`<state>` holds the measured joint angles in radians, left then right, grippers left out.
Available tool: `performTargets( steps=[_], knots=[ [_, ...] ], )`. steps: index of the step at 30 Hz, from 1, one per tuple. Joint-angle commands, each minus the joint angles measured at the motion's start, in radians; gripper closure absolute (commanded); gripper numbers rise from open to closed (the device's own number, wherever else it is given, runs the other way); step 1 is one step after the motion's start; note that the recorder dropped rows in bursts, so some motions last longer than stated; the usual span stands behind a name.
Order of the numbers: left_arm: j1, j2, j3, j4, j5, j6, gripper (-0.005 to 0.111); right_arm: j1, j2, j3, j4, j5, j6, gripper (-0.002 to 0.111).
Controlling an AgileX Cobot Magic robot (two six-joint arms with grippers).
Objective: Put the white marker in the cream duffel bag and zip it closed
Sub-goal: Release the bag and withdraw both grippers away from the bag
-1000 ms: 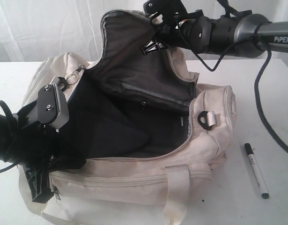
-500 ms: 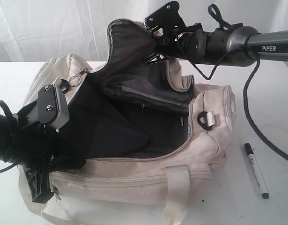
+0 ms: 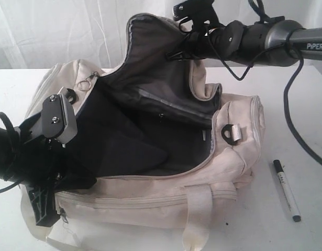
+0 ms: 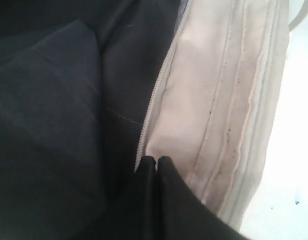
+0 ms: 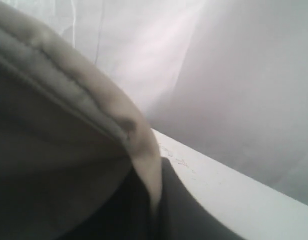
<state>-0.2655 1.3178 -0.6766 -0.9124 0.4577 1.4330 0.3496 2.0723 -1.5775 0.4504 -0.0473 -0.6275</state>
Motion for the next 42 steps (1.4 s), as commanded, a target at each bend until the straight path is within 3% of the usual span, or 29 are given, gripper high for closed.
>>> performTargets(
  steps=[1, 13, 24, 33, 42],
  knots=[
    [0.004, 0.001, 0.005, -0.010, 0.032, -0.008, 0.107, -0.064, -0.002, -0.007, 0.049, -0.049, 0.008, 0.108],
    [0.004, 0.001, 0.005, -0.010, 0.032, -0.013, 0.107, -0.112, 0.015, -0.062, 0.047, -0.051, 0.031, 0.108],
    [0.004, 0.001, 0.005, -0.014, 0.030, -0.016, 0.107, -0.112, 0.025, -0.087, 0.054, 0.178, 0.031, 0.108],
    [0.004, 0.001, 0.005, -0.022, 0.028, -0.016, 0.107, -0.112, 0.024, -0.087, 0.054, 0.212, 0.031, 0.074],
    [0.004, 0.001, 0.005, -0.029, 0.028, -0.016, 0.107, -0.112, 0.028, -0.087, 0.054, 0.233, 0.031, 0.069]
  ],
)
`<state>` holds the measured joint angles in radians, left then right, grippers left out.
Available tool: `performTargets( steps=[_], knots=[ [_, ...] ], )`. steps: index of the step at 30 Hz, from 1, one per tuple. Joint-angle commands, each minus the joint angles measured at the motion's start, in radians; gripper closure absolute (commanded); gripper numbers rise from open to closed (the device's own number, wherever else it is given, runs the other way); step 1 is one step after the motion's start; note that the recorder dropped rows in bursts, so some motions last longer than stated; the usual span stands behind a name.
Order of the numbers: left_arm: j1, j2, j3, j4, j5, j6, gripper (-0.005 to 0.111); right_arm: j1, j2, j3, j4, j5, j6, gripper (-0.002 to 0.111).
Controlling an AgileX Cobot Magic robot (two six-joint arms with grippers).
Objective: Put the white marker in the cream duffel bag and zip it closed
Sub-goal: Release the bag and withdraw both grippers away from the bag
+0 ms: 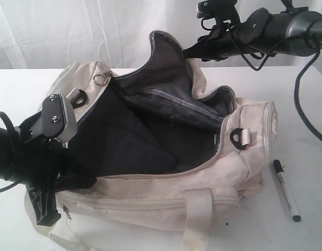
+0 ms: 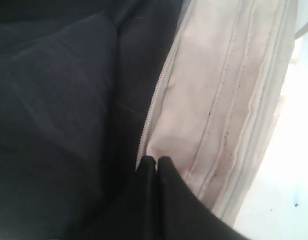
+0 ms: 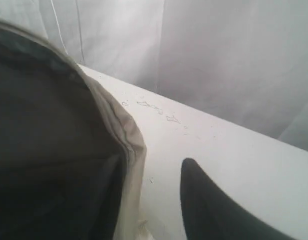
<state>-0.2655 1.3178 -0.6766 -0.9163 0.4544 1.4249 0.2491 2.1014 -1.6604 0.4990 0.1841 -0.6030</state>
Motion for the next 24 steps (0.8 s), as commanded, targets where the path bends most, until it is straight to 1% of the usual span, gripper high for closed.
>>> performTargets(
  steps=[1, 4, 5, 10, 14, 15, 17, 24],
  knots=[
    [0.004, 0.001, 0.005, -0.025, 0.031, -0.008, 0.107, -0.012, 0.004, -0.004, 0.005, -0.001, 0.006, 0.066],
    [0.004, -0.001, 0.005, -0.025, 0.031, -0.008, 0.107, -0.012, 0.018, -0.004, 0.005, -0.005, 0.006, 0.057],
    [0.004, -0.001, 0.005, -0.025, 0.031, -0.008, 0.107, -0.012, 0.018, -0.004, 0.005, -0.005, 0.006, 0.056],
    [0.004, -0.003, 0.005, -0.060, 0.019, -0.008, 0.107, -0.012, 0.008, -0.004, 0.010, 0.010, 0.006, 0.056],
    [0.004, -0.003, 0.003, -0.093, 0.025, -0.008, 0.107, -0.012, -0.004, -0.004, -0.002, 0.064, 0.006, 0.056],
    [0.004, -0.003, -0.002, -0.093, 0.037, -0.008, 0.105, -0.012, -0.006, -0.004, -0.002, 0.082, 0.006, 0.056],
    [0.004, -0.003, -0.018, -0.097, 0.053, -0.008, 0.098, -0.012, -0.014, -0.004, -0.002, 0.108, 0.006, 0.056],
    [0.004, -0.003, -0.100, -0.100, 0.093, -0.015, 0.064, -0.012, -0.056, -0.004, -0.002, 0.188, 0.006, 0.056]
  ],
)
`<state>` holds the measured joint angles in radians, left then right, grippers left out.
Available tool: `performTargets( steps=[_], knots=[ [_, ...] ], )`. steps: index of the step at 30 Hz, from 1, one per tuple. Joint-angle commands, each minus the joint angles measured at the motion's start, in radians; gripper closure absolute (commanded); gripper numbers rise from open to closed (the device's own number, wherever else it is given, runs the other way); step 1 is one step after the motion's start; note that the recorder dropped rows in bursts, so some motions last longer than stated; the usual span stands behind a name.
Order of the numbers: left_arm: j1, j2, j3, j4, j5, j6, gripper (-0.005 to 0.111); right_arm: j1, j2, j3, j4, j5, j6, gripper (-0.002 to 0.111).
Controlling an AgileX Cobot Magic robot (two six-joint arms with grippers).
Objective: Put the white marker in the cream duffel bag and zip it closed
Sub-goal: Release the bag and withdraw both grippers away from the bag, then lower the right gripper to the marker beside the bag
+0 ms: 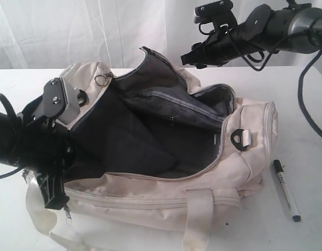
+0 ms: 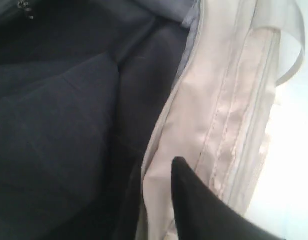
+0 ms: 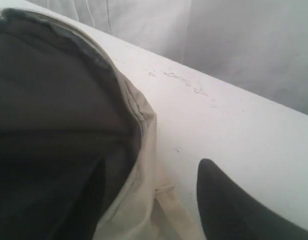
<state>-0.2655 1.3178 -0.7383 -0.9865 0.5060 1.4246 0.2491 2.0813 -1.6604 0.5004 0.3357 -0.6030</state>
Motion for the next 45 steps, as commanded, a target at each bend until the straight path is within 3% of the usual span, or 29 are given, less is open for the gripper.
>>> performTargets(
  steps=[1, 6, 10, 11, 12, 16, 19, 20, 25, 28, 33, 40, 42, 45],
  knots=[
    [0.004, -0.003, -0.044, -0.030, 0.046, -0.017, 0.061, -0.012, -0.045, -0.004, -0.003, 0.046, 0.006, 0.056],
    [0.004, -0.013, -0.070, -0.030, 0.065, -0.045, 0.052, -0.012, -0.098, -0.004, -0.037, 0.109, 0.006, 0.058],
    [0.004, -0.069, -0.089, 0.008, 0.003, -0.104, 0.055, -0.012, -0.150, -0.004, -0.252, 0.211, 0.145, 0.072],
    [0.004, -0.087, -0.089, 0.018, -0.031, -0.122, 0.058, -0.012, -0.155, -0.004, -0.317, 0.239, 0.191, 0.075],
    [0.004, -0.132, -0.089, 0.070, -0.115, -0.164, 0.068, -0.020, -0.172, -0.002, -0.458, 0.307, 0.311, 0.083],
    [0.004, -0.245, -0.089, 0.269, -0.256, -0.292, 0.107, -0.095, -0.193, -0.002, -0.531, 0.464, 0.427, 0.101],
    [0.031, -0.288, -0.077, 0.287, -0.316, -0.334, 0.107, -0.142, -0.222, 0.031, -0.530, 0.477, 0.504, 0.107],
    [0.070, -0.301, -0.066, 0.287, -0.326, -0.337, 0.107, -0.170, -0.244, 0.061, -0.530, 0.477, 0.546, 0.108],
    [0.283, -0.342, -0.039, 0.289, -0.275, -0.484, 0.107, -0.363, -0.340, 0.285, -0.532, 0.496, 0.603, 0.108],
    [0.382, -0.339, -0.027, 0.302, -0.164, -0.559, 0.107, -0.459, -0.367, 0.453, -0.535, 0.698, 0.551, 0.108],
    [0.424, -0.339, 0.044, 0.348, -0.192, -0.614, 0.107, -0.462, -0.368, 0.615, -0.483, 0.872, 0.419, 0.108],
    [0.442, -0.339, 0.101, 0.348, -0.170, -0.662, 0.107, -0.459, -0.368, 0.804, -0.264, 0.615, 0.322, 0.108],
    [0.442, -0.341, 0.099, 0.346, -0.166, -0.708, 0.107, -0.459, -0.362, 0.827, -0.166, 0.573, 0.242, 0.101],
    [0.442, -0.341, 0.099, 0.346, -0.154, -0.776, 0.107, -0.459, -0.333, 0.824, 0.005, 0.521, 0.080, 0.081]
  ],
)
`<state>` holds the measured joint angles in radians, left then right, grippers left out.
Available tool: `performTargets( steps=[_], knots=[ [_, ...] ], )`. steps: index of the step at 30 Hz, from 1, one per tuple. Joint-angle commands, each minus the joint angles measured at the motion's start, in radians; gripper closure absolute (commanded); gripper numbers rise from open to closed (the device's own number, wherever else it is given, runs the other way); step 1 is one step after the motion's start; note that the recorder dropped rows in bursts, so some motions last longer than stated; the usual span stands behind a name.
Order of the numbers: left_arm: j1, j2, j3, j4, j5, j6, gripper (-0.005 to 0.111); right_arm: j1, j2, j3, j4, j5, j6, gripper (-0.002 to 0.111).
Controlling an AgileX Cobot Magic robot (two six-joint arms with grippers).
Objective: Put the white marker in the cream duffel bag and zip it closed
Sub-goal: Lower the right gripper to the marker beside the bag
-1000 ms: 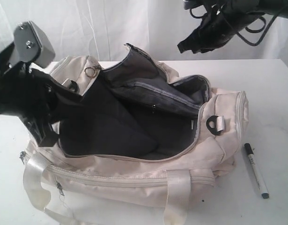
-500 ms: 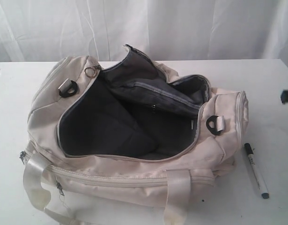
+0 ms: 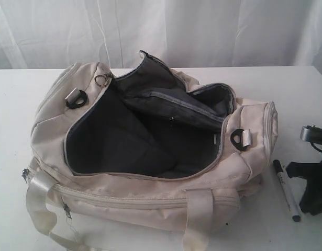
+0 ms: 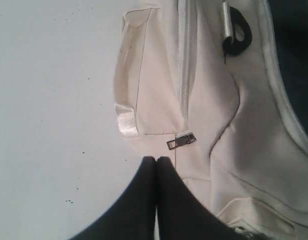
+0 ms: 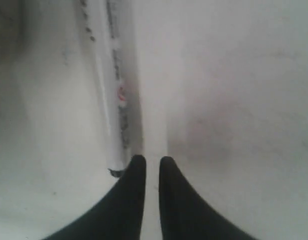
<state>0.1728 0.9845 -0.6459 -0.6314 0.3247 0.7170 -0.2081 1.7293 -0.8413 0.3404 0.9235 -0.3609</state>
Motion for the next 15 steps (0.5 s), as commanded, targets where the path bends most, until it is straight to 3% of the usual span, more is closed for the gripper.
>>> performTargets(
  steps=[1, 5, 10, 15],
  knots=[
    [0.004, -0.008, 0.007, -0.009, 0.050, -0.069, 0.107, -0.002, 0.030, 0.005, 0.211, -0.091, -0.206, 0.071],
    [0.004, -0.008, 0.007, -0.002, 0.109, -0.060, 0.107, -0.002, 0.051, 0.005, 0.252, -0.167, -0.243, 0.058],
    [0.004, -0.008, 0.007, 0.005, 0.111, -0.060, 0.107, -0.002, 0.087, 0.005, 0.252, -0.179, -0.238, 0.059],
    [0.004, -0.008, 0.007, 0.005, 0.098, -0.060, 0.107, 0.021, 0.098, 0.001, 0.252, -0.184, -0.238, 0.068]
  ],
)
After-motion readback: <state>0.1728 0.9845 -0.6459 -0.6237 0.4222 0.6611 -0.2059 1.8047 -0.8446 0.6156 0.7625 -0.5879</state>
